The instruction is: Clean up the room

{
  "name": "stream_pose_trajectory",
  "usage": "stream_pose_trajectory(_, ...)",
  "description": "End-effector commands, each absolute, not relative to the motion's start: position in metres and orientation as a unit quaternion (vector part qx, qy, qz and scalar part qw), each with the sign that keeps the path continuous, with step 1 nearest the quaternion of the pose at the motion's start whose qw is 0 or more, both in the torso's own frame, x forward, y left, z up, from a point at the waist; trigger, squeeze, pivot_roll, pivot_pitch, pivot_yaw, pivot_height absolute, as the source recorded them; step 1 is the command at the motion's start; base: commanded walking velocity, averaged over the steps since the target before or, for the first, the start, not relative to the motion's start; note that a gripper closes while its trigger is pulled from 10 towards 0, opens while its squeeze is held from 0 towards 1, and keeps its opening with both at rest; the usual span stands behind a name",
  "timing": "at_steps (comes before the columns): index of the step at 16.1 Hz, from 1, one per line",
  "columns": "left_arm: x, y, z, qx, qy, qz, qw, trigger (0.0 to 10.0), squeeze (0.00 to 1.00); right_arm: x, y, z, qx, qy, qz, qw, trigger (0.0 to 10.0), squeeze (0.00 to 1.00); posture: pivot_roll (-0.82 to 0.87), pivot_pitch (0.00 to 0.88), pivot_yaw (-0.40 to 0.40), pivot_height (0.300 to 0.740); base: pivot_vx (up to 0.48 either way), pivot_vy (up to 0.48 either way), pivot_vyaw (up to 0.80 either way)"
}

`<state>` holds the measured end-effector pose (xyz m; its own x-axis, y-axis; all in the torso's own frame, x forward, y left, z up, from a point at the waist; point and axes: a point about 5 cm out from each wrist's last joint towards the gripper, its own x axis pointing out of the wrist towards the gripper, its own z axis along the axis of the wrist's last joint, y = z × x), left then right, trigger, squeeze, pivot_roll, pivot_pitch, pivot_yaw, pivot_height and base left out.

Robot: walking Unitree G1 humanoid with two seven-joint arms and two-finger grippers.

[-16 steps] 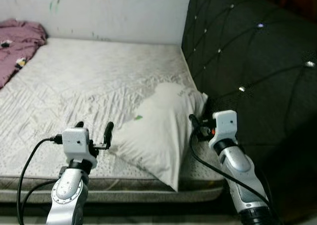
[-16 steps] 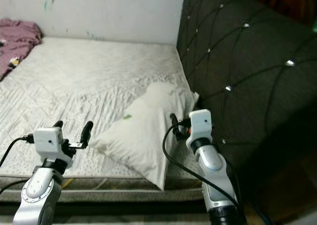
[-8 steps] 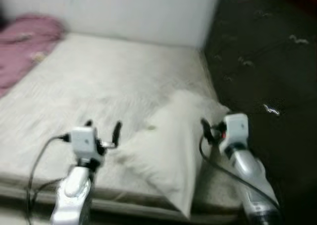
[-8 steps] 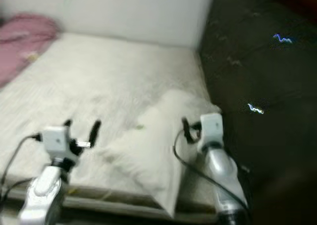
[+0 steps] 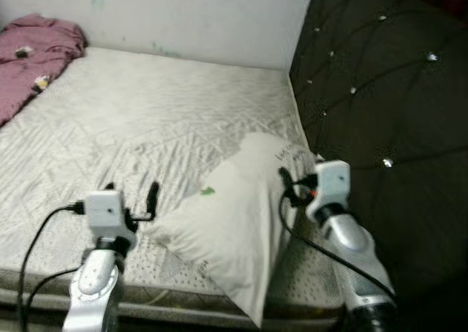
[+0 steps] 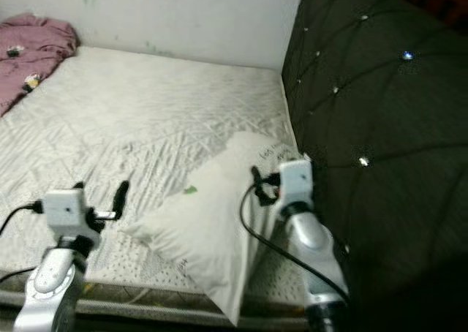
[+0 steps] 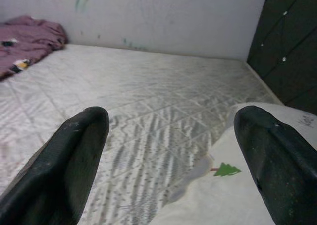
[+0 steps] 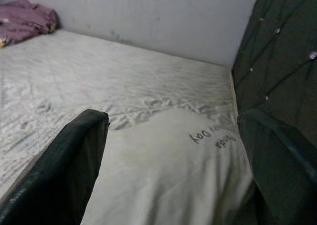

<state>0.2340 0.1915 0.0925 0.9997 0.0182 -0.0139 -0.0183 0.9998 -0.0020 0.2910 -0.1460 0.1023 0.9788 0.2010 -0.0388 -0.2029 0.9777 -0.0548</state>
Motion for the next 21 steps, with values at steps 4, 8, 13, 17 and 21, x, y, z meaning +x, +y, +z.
stream_pose_trajectory(4, 0.22, 0.192, 0.101, 0.008, 0.003, 0.02, 1.0, 10.0, 0.0, 0.291, -0.154, 0.104, -0.027, 0.021, 0.089, 0.995, 10.0, 0.0, -0.04, 0.0, -0.053, 0.74, 0.0, 0.0, -0.4)
stream_pose_trajectory(8, 0.216, 0.195, 0.097, 0.008, 0.019, 0.03, 0.999, 10.0, 0.0, 0.29, -0.152, 0.101, -0.017, 0.034, 0.095, 0.995, 10.0, 0.0, -0.03, 0.0, -0.056, 0.74, 0.0, 0.0, 0.0)
stream_pose_trajectory(13, 0.215, 0.195, 0.097, 0.005, 0.024, 0.027, 0.999, 10.0, 0.0, 0.289, -0.152, 0.101, -0.011, 0.038, 0.095, 0.995, 10.0, 0.0, -0.03, 0.0, -0.049, 0.72, 0.0, 0.0, 0.0)
stream_pose_trajectory(17, 0.216, 0.195, 0.097, 0.001, 0.026, 0.03, 0.999, 10.0, 0.0, 0.289, -0.152, 0.101, -0.01, 0.039, 0.097, 0.994, 10.0, 0.0, -0.04, 0.0, -0.053, 0.675, 0.0, 0.0, 0.0)
stream_pose_trajectory(21, 0.217, 0.193, 0.097, -0.001, 0.025, 0.027, 0.999, 10.0, 0.0, 0.29, -0.153, 0.101, -0.013, 0.04, 0.101, 0.994, 10.0, 0.0, -0.04, 0.0, -0.06, 0.63, 0.0, 0.0, 0.0)
